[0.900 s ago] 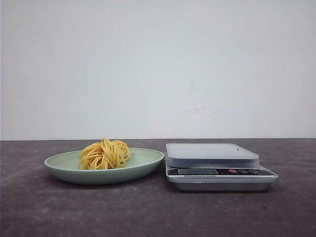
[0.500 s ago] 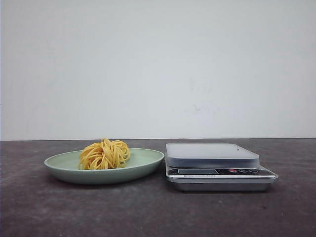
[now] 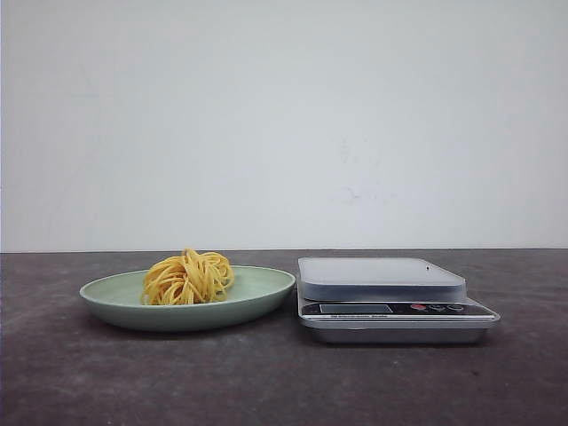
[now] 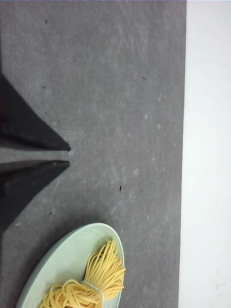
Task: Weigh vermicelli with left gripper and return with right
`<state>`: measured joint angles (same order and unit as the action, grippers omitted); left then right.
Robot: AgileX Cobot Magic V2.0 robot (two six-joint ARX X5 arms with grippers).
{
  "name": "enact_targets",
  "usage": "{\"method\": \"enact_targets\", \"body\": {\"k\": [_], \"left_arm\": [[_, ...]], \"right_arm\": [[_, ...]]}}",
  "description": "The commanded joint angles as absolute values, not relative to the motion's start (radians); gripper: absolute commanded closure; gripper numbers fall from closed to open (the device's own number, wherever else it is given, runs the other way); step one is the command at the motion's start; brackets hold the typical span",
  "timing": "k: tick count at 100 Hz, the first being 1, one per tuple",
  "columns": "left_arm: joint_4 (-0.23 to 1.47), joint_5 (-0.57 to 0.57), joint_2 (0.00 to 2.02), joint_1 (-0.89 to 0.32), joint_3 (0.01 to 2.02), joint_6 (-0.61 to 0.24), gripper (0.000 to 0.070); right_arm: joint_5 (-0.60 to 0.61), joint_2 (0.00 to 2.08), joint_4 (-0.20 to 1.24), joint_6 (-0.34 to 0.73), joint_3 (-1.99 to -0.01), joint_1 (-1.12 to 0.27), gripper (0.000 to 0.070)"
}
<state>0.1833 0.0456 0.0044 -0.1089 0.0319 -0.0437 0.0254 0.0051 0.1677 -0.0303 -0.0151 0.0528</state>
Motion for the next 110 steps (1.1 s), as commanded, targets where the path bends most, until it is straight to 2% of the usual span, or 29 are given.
{"method": "enact_targets", "body": {"k": [1, 87, 110], "left_arm": [[0.188, 0.041, 0.003, -0.109, 0.014, -0.035, 0.07], [0.186, 0.041, 0.003, -0.109, 0.014, -0.036, 0.07], [0.182, 0.043, 0.003, -0.109, 0.014, -0.047, 0.07]], "right_arm": [[0.025, 0.004, 0.154, -0.033, -0.012, 0.053, 0.0693], [0.025, 0.004, 0.153, -0.034, -0.012, 0.053, 0.0693], [0.047, 0.004, 0.134, 0.07, -0.012, 0.052, 0.0693]]}}
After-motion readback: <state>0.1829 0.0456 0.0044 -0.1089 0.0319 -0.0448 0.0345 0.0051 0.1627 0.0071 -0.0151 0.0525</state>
